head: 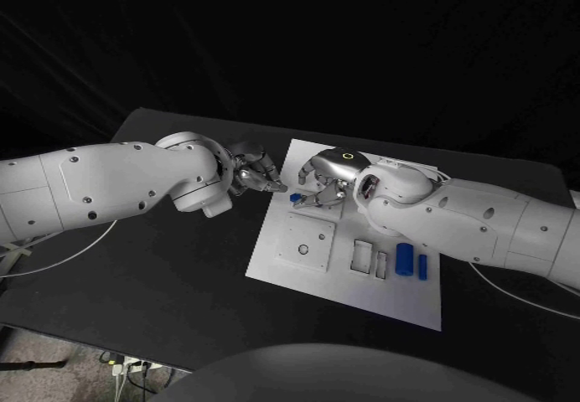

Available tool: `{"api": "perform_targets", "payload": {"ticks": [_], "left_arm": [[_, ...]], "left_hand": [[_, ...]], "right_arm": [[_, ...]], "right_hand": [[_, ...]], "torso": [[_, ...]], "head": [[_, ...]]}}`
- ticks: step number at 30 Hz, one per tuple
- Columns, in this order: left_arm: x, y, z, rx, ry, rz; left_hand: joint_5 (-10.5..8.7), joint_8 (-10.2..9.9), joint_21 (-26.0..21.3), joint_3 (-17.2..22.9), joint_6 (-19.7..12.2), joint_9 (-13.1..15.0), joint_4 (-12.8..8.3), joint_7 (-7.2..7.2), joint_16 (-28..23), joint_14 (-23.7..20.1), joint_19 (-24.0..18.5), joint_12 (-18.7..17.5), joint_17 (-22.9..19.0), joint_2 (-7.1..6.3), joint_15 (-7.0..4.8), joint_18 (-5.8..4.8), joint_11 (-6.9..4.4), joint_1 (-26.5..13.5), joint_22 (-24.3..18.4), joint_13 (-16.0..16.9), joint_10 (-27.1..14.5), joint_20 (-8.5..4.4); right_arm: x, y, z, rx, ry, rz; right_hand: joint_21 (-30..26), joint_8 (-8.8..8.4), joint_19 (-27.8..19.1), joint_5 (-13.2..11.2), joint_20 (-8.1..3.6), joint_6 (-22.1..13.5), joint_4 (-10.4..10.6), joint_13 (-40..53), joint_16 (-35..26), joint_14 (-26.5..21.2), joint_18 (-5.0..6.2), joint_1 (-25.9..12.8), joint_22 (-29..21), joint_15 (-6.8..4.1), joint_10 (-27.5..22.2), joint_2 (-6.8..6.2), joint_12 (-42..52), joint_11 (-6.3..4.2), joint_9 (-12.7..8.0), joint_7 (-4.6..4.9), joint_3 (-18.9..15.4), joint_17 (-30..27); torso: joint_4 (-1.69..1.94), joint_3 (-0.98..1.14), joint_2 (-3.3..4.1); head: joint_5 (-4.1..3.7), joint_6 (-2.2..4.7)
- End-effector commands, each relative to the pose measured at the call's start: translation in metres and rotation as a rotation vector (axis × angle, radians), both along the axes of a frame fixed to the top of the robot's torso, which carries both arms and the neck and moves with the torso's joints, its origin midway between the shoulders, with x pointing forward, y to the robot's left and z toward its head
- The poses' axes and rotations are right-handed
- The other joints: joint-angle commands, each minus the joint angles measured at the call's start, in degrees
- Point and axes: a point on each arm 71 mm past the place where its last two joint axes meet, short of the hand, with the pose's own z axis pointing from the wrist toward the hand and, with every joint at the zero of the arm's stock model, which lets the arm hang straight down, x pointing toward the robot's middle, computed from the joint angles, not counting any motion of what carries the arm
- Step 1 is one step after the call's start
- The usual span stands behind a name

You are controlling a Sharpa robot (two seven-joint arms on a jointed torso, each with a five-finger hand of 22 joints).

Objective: Assemble the parts on the task board

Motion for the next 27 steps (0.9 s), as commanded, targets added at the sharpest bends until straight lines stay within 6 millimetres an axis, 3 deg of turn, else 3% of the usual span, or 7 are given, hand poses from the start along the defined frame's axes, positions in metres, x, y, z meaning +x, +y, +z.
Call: {"api": "perform_targets", "payload": {"ticks": [1,8,12,15,17,22,27], "left_arm": [[0.000,-0.003,-0.004,0.013,0.042,-0.023],[0.006,-0.005,-0.009,0.009,0.076,-0.022],[0.010,-0.004,-0.013,0.023,0.099,-0.010],[0.012,-0.003,-0.016,0.047,0.124,0.001],[0.013,-0.002,-0.018,0.061,0.139,0.004],[0.015,-0.003,-0.021,0.071,0.156,-0.002],[0.017,-0.006,-0.023,0.063,0.159,-0.016]], "left_hand": [[0.39,-0.60,-0.44,-1.17,-0.52,-0.39,-0.02,0.17,0.14,5.94,0.71,0.13,15.07,-0.06,0.46,0.37,0.62,-1.22,12.22,15.06,5.95,0.58],[0.99,-0.14,-0.53,-4.72,0.96,-0.81,0.01,-0.03,0.14,5.94,0.56,0.13,15.07,-0.21,0.66,0.41,0.66,-4.82,12.21,15.06,5.95,0.90],[3.85,0.41,-0.60,-7.31,1.47,-0.88,-0.03,-0.27,0.14,5.94,0.44,0.13,15.07,0.11,0.51,0.44,0.46,-6.99,12.18,15.06,5.95,0.79],[4.57,0.69,-0.87,-9.55,1.54,-0.94,-0.01,-0.33,0.14,5.94,0.23,0.13,15.07,0.50,0.48,0.51,0.43,-9.07,12.08,15.06,5.95,0.76],[4.74,0.85,-1.18,-10.60,1.54,-0.97,-0.01,-0.36,0.14,5.94,0.01,0.13,15.07,0.80,0.48,0.59,0.42,-9.76,11.97,15.06,5.95,0.74],[5.22,1.08,-1.90,-12.18,1.33,-1.02,-0.06,-0.33,0.14,5.94,-0.52,0.13,15.07,1.43,0.54,0.76,0.46,-10.26,11.74,15.06,5.95,0.77],[5.50,1.77,-2.25,-14.96,-1.11,-0.81,-0.02,0.28,0.14,5.94,-0.97,0.13,15.07,2.04,1.03,0.83,1.09,-10.63,11.62,15.06,5.95,1.21]], "right_arm": [[-0.002,-0.005,0.008,0.085,-0.047,0.014],[-0.008,-0.031,0.023,0.179,-0.071,0.021],[-0.014,-0.048,0.031,0.235,-0.091,0.033],[-0.021,-0.061,0.036,0.284,-0.108,0.044],[-0.026,-0.068,0.039,0.309,-0.112,0.048],[-0.035,-0.083,0.043,0.346,-0.115,0.052],[-0.039,-0.093,0.044,0.355,-0.115,0.049]], "right_hand": [[0.23,-0.20,5.15,-0.27,0.36,-0.38,0.37,15.05,0.20,6.07,-0.44,0.10,14.57,0.27,5.97,-0.24,0.15,0.27,0.17,-0.09,-0.01,15.05],[1.15,0.42,5.84,-0.25,0.32,0.88,0.50,15.05,0.20,6.07,-0.72,-1.77,14.94,0.15,5.97,1.65,0.15,0.08,1.02,-0.38,-0.05,15.05],[1.47,0.66,6.08,-0.23,0.24,1.41,0.53,15.05,0.20,6.07,-0.82,-3.48,15.07,0.05,5.97,2.64,0.15,-0.06,1.53,-0.55,-0.17,15.05],[1.47,1.01,6.08,-0.14,0.17,2.10,0.51,15.05,0.20,6.07,-0.82,-4.80,15.07,-0.06,5.97,3.98,0.15,-0.21,2.01,-0.75,-0.05,15.05],[1.47,1.13,6.08,-0.07,0.13,2.34,0.45,15.05,0.20,6.07,-0.82,-5.01,15.07,-0.12,5.97,4.51,0.15,-0.28,2.21,-0.83,0.06,15.05],[1.47,1.32,6.08,-0.05,0.06,2.70,0.41,15.05,0.20,6.07,-0.82,-5.14,15.07,-0.20,5.97,4.98,0.15,-0.39,2.51,-0.96,0.10,15.05],[1.47,1.51,6.08,-0.04,-0.03,3.06,0.21,15.05,0.20,6.07,-0.82,-4.51,15.07,-0.31,5.97,5.13,0.15,-0.52,2.87,-1.11,0.20,15.05]], "torso": [[-0.05,-0.05,-0.11],[-0.13,-0.14,0.01],[-0.31,-0.12,0.03],[-0.15,-0.06,0.07],[-0.26,-0.02,0.11],[-0.21,-0.02,0.08],[-0.18,-0.08,0.04]], "head": [[0.07,0.00],[-0.03,0.00],[-0.11,0.00],[-0.23,0.00],[-0.12,0.00],[-0.35,0.00],[-0.36,0.00]]}}
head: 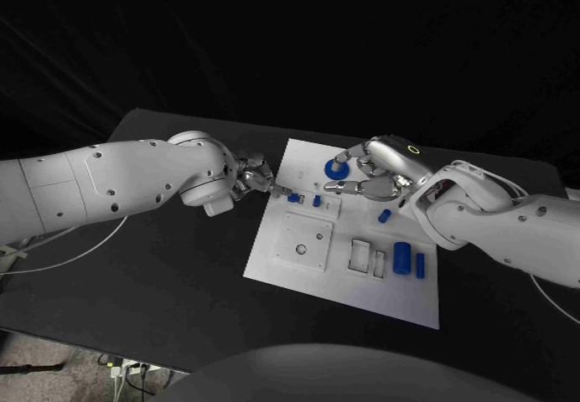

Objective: Assemble the parts on the task board

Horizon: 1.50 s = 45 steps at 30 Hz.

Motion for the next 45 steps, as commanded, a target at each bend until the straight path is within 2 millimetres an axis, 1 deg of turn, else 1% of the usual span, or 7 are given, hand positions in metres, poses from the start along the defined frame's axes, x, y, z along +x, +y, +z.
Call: {"api": "perform_targets", "payload": {"ticks": [1,7,14,19,25,38,45], "left_arm": [[0.000,-0.004,-0.003,-0.005,0.040,-0.031],[0.003,-0.006,-0.005,-0.018,0.049,-0.049],[0.008,-0.007,-0.007,-0.044,0.059,-0.058],[0.011,-0.009,-0.009,-0.044,0.073,-0.065],[0.013,-0.012,-0.012,-0.042,0.083,-0.069],[0.012,-0.015,-0.023,-0.050,0.126,-0.068],[0.012,-0.013,-0.029,-0.037,0.145,-0.059]], "left_hand": [[0.33,1.15,-0.27,-1.73,-0.76,0.43,0.16,0.17,0.14,6.02,-0.48,0.13,15.08,0.65,0.64,0.83,0.63,-0.92,11.61,15.06,6.07,0.31],[2.07,2.95,-0.36,-3.33,-0.58,1.04,-0.03,0.03,0.14,6.02,-0.76,0.13,15.08,1.41,0.78,0.89,0.57,-0.24,11.56,15.06,6.07,0.48],[1.56,6.05,0.01,-5.11,-0.06,2.25,-0.04,-0.53,0.14,6.02,-0.74,0.13,15.08,2.09,0.52,0.87,0.16,1.48,11.62,15.06,6.07,0.32],[6.15,7.38,0.04,-5.71,-0.57,2.62,-0.12,-0.73,0.14,6.02,-0.90,0.13,15.08,2.58,0.31,0.89,-0.08,4.35,11.59,15.06,6.07,0.14],[11.09,7.02,-0.05,-5.91,-1.32,2.08,-0.09,-0.53,0.14,6.02,-1.11,0.13,15.08,2.97,0.42,0.92,0.05,6.27,11.52,15.06,6.07,0.18],[12.59,5.25,-0.18,-5.86,-2.64,0.75,-0.14,0.14,0.14,6.02,-1.33,0.13,15.08,3.61,0.87,0.96,0.60,8.33,11.45,15.06,6.07,0.54],[11.51,4.95,-0.18,-6.54,-2.29,0.38,0.04,0.27,0.14,6.02,-1.38,0.13,15.08,3.86,1.02,0.97,0.74,7.44,11.44,15.06,6.07,0.70]], "right_arm": [[-0.004,-0.003,0.004,0.048,-0.021,0.024],[-0.007,-0.012,0.003,0.045,-0.010,0.017],[-0.009,-0.020,0.001,0.042,0.011,0.005],[-0.010,-0.025,-0.002,0.033,0.037,-0.009],[-0.011,-0.029,-0.004,0.027,0.062,-0.023],[-0.013,-0.035,-0.011,0.008,0.116,-0.045],[-0.014,-0.037,-0.013,0.000,0.134,-0.055]], "right_hand": [[0.25,0.07,6.08,-0.05,-0.03,0.51,-0.10,15.05,0.20,6.07,-0.81,0.41,15.09,-0.31,5.96,0.35,0.15,-0.52,0.09,-0.01,0.22,15.07],[0.25,0.17,6.08,-0.07,-0.08,0.67,-0.14,15.05,0.20,6.07,-0.81,0.73,15.09,-0.37,5.96,0.55,0.15,-0.59,0.30,-0.08,0.29,15.07],[0.25,0.20,6.08,-0.08,-0.11,0.72,-0.16,15.05,0.20,6.07,-0.81,0.93,15.09,-0.40,5.96,0.66,0.15,-0.62,0.41,-0.11,0.32,15.07],[0.25,0.20,6.08,-0.06,-0.15,0.70,-0.08,15.05,0.20,6.07,-0.81,1.00,15.09,-0.43,5.96,1.01,0.15,-0.65,0.54,-0.13,0.37,15.07],[0.25,0.20,6.08,-0.06,-0.17,0.68,-0.02,15.05,0.20,6.07,-0.81,0.98,15.09,-0.45,5.96,1.33,0.15,-0.66,0.66,-0.14,0.37,15.07],[0.25,0.23,6.08,-0.04,-0.21,0.71,-0.08,15.05,0.20,6.07,-0.81,1.08,15.09,-0.47,5.96,1.91,0.15,-0.69,0.88,-0.17,0.42,15.07],[0.25,0.27,6.08,-0.05,-0.22,0.78,-0.08,15.05,0.20,6.07,-0.81,1.10,15.09,-0.48,5.96,2.09,0.15,-0.70,0.97,-0.19,0.42,15.07]], "torso": [[0.02,-0.03,-0.04],[0.12,-0.01,-0.04],[0.17,-0.05,-0.03],[0.15,-0.05,-0.04],[0.15,-0.04,-0.05],[0.18,-0.02,-0.05],[0.23,-0.05,-0.02]], "head": [[-0.02,0.00],[-0.20,0.00],[-0.48,0.00],[-0.56,0.00],[-0.52,0.00],[-0.70,0.00],[-0.83,0.00]]}}
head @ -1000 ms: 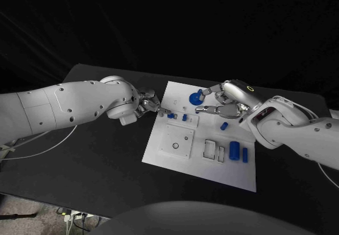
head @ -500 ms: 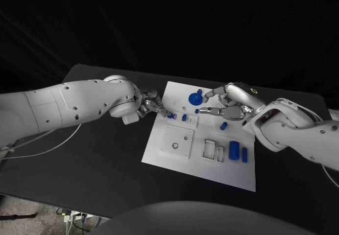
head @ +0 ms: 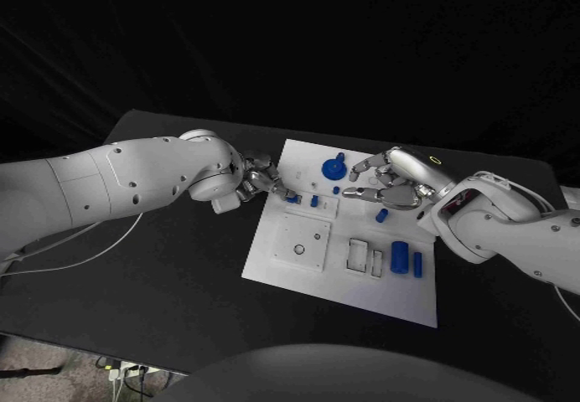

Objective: Assemble the parts on the task board

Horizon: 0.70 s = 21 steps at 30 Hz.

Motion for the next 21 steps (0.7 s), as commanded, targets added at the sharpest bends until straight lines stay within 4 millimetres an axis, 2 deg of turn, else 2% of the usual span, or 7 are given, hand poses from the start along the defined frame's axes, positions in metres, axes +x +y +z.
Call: {"api": "perform_targets", "payload": {"ticks": [1,9,15,19,21], "left_arm": [[-0.006,0.001,-0.015,0.041,0.068,-0.017],[-0.007,0.001,-0.019,0.078,0.097,-0.012],[-0.007,0.000,-0.023,0.129,0.118,-0.013],[-0.008,0.000,-0.026,0.156,0.136,-0.012],[-0.008,-0.001,-0.028,0.164,0.142,-0.012]], "left_hand": [[-0.29,-0.59,0.06,-0.40,-0.15,-5.67,0.06,0.35,0.14,5.83,-0.28,0.13,15.09,0.42,0.39,0.97,0.44,-0.32,11.44,15.06,5.96,0.03],[-0.44,-0.20,0.31,-0.51,1.01,-5.70,-0.05,0.02,0.14,5.83,-0.13,0.13,15.09,0.72,0.29,0.94,0.23,0.23,11.52,15.06,5.96,0.04],[-2.77,1.23,0.20,-1.32,2.28,-4.96,-0.03,-0.53,0.14,5.83,-0.24,0.13,15.09,1.08,-0.07,1.00,-0.21,0.08,11.46,15.06,5.96,-0.20],[-6.08,1.41,-0.32,-2.15,1.08,-4.58,-0.04,-0.29,0.14,5.83,-0.66,0.13,15.09,1.61,-0.06,1.13,-0.10,-0.46,11.26,15.06,5.96,-0.28],[-6.97,1.26,-0.64,-2.43,0.46,-4.56,-0.03,-0.13,0.14,5.83,-0.90,0.13,15.09,1.86,0.02,1.20,0.03,-0.59,11.15,15.06,5.96,-0.24]], "right_arm": [[-0.001,0.000,-0.003,-0.017,0.037,-0.004],[-0.002,-0.001,-0.006,-0.029,0.059,-0.009],[-0.002,-0.002,-0.009,-0.040,0.080,-0.012],[-0.003,-0.002,-0.011,-0.045,0.092,-0.013],[-0.003,-0.002,-0.012,-0.048,0.096,-0.014]], "right_hand": [[0.26,0.28,6.08,-0.05,-0.22,0.39,-0.09,15.05,0.20,6.07,-0.81,-0.02,15.06,-0.48,5.96,0.52,0.15,-0.30,0.08,-0.22,0.42,15.09],[0.26,0.32,6.08,-0.01,-0.24,0.45,-0.26,15.05,0.20,6.07,-0.81,0.33,15.06,-0.51,5.96,0.79,0.15,-0.33,0.26,-0.26,0.46,15.09],[0.26,0.38,6.08,0.05,-0.27,0.54,-0.38,15.05,0.20,6.07,-0.81,0.69,15.06,-0.54,5.96,1.07,0.15,-0.37,0.44,-0.31,0.51,15.09],[0.26,0.40,6.08,0.06,-0.28,0.56,-0.42,15.05,0.20,6.07,-0.81,0.82,15.06,-0.55,5.96,1.17,0.15,-0.39,0.50,-0.32,0.53,15.09],[0.26,0.40,6.08,0.07,-0.29,0.56,-0.46,15.05,0.20,6.07,-0.81,0.93,15.06,-0.56,5.96,1.22,0.15,-0.39,0.54,-0.33,0.54,15.09]], "torso": [[0.06,-0.01,0.04],[0.03,0.01,0.03],[-0.01,0.03,0.03],[-0.02,0.04,0.03],[-0.02,0.03,0.03]], "head": [[-0.08,0.00],[-0.07,0.00],[-0.04,0.00],[-0.09,0.00],[-0.13,0.00]]}}
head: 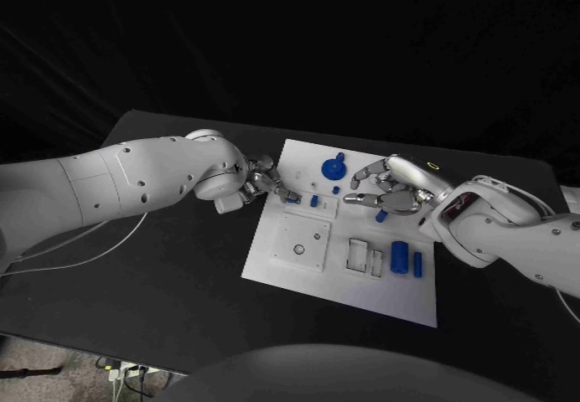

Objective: Assemble the parts on the task board

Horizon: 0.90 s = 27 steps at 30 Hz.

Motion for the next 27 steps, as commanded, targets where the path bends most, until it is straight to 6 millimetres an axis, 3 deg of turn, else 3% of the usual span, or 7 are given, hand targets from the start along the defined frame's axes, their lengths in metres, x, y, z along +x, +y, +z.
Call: {"api": "perform_targets", "payload": {"ticks": [1,4,10,16,23,27], "left_arm": [[-0.0110,0.0052,-0.0233,0.130,0.108,-0.018],[-0.0109,0.0048,-0.0244,0.134,0.112,-0.019],[-0.0102,0.0038,-0.0258,0.133,0.113,-0.022],[-0.0096,0.0026,-0.0262,0.118,0.114,-0.024],[-0.0088,0.0020,-0.0262,0.087,0.111,-0.020],[-0.0085,0.0022,-0.0260,0.071,0.106,-0.017]], "left_hand": [[-0.75,-0.67,-0.37,-0.38,-1.71,-20.00,0.02,0.78,0.14,5.83,-0.66,0.13,15.10,0.65,0.08,1.22,0.12,0.00,11.11,15.06,5.96,0.09],[-0.81,-1.51,-0.56,-0.70,-3.06,-20.27,0.02,1.21,0.14,5.83,-0.81,0.13,15.10,1.12,0.34,1.25,0.46,-0.02,11.05,15.06,5.96,0.27],[3.58,-4.55,-0.68,-0.83,-5.58,-21.69,-0.22,2.31,0.14,5.83,-0.91,0.13,15.10,1.63,1.13,1.27,1.39,2.23,11.02,15.06,5.96,0.98],[7.07,-6.29,-0.51,0.89,-5.02,-23.01,-1.53,2.49,0.14,5.83,-0.79,0.13,15.10,1.79,1.37,1.26,1.59,7.33,11.08,15.06,5.96,1.33],[7.76,-6.31,-0.30,3.75,-2.09,-23.55,-3.53,1.90,0.14,5.83,-0.63,0.13,15.10,2.09,0.94,1.25,1.04,12.52,11.14,15.06,5.96,1.03],[6.92,-6.01,-0.24,5.22,-0.44,-23.64,-4.72,1.48,0.14,5.83,-0.60,0.13,15.10,1.98,0.64,1.24,0.66,14.71,11.15,15.06,5.96,0.76]], "right_arm": [[-0.0007,0.0000,-0.0035,-0.020,0.034,0.000],[-0.0008,-0.0004,-0.0045,-0.024,0.042,-0.001],[-0.0013,-0.0015,-0.0062,-0.031,0.055,-0.005],[-0.0016,-0.0024,-0.0074,-0.037,0.065,-0.008],[-0.0018,-0.0031,-0.0083,-0.042,0.073,-0.011],[-0.0018,-0.0032,-0.0089,-0.045,0.078,-0.012]], "right_hand": [[0.26,0.40,6.08,0.07,-0.29,0.38,-0.15,15.05,0.20,5.86,-0.81,0.27,15.08,-0.34,5.96,0.58,0.15,-0.40,0.10,-0.14,0.22,15.09],[0.26,0.39,6.08,0.08,-0.30,0.36,-0.21,15.05,0.20,5.86,-0.81,0.44,15.08,-0.36,5.96,0.66,0.15,-0.41,0.17,-0.15,0.23,15.09],[0.26,0.37,6.08,0.11,-0.33,0.29,-0.43,15.05,0.20,5.86,-0.81,0.99,15.08,-0.39,5.96,0.83,0.15,-0.43,0.36,-0.17,0.23,15.09],[0.26,0.37,6.08,0.14,-0.35,0.30,-0.64,15.05,0.20,5.86,-0.81,1.46,15.08,-0.40,5.96,0.95,0.15,-0.45,0.51,-0.19,0.25,15.09],[0.15,0.39,6.00,0.18,-0.37,0.33,-0.90,15.05,0.20,5.86,-0.78,2.05,15.03,-0.43,5.96,1.11,0.15,-0.48,0.72,-0.22,0.26,15.09],[-0.05,0.40,5.84,0.23,-0.39,0.34,-1.05,15.05,0.20,5.86,-0.72,2.39,14.95,-0.44,5.96,1.25,0.15,-0.50,0.84,-0.24,0.29,15.09]], "torso": [[-0.01,-0.01,0.01],[0.01,-0.03,0.00],[0.06,-0.03,0.01],[0.09,-0.04,0.01],[0.08,-0.02,-0.02],[0.09,0.00,-0.02]], "head": [[-0.07,0.00],[-0.12,0.00],[-0.12,0.00],[-0.10,0.00],[0.03,0.00],[0.08,0.00]]}}
